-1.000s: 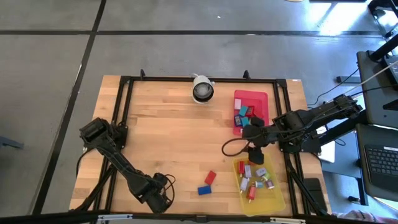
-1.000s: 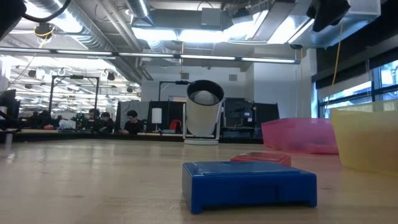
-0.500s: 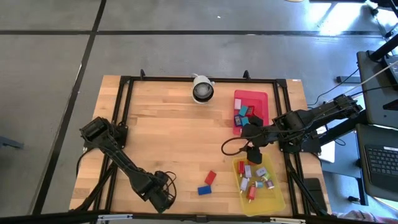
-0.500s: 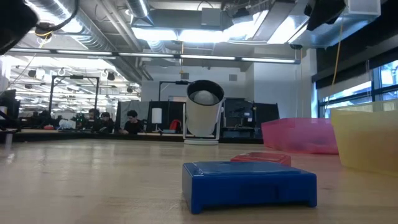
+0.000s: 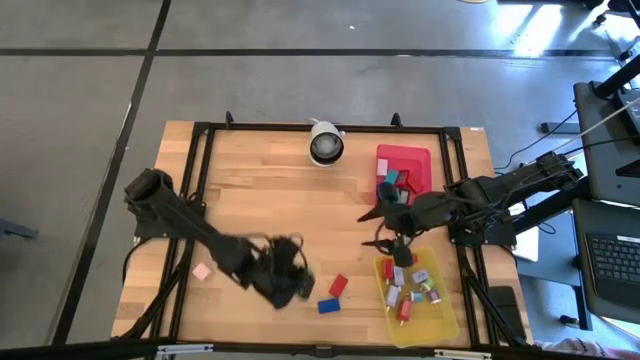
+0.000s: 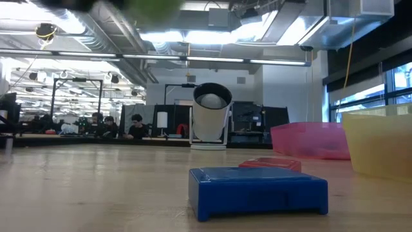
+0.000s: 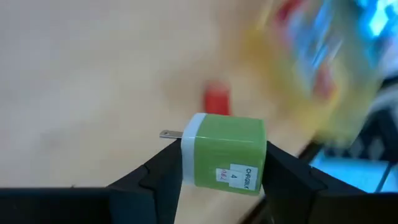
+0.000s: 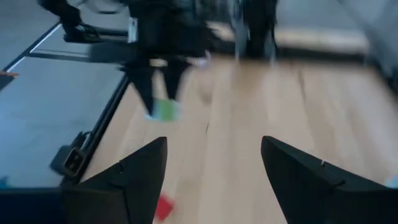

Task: Pick & Place Office items
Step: Put the green charger adapter into the yellow bin

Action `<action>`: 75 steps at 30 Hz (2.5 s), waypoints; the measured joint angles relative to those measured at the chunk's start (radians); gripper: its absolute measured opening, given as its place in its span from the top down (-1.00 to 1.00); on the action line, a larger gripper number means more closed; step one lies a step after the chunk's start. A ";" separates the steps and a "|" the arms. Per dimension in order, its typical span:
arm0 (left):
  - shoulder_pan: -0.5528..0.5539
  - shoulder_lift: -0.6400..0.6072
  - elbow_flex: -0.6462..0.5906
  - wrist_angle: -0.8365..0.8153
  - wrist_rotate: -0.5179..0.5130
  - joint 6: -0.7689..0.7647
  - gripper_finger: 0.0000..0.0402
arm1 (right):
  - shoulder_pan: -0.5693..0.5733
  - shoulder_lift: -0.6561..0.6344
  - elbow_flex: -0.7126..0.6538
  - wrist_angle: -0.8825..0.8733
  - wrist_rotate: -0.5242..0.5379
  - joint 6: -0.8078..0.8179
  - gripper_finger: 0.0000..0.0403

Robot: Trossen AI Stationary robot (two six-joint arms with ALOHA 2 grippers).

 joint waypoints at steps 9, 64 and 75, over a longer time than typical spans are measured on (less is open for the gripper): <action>0.098 -0.237 0.001 0.184 -0.355 0.257 0.09 | 0.000 0.000 0.000 0.222 0.000 -0.304 -0.30; 0.213 -0.216 0.000 0.883 -0.055 0.686 0.08 | 0.000 0.051 0.001 0.490 0.264 -0.459 -0.30; 0.211 -0.218 0.000 0.969 -0.001 0.732 0.08 | 0.002 0.053 0.000 0.435 0.255 -0.414 -0.30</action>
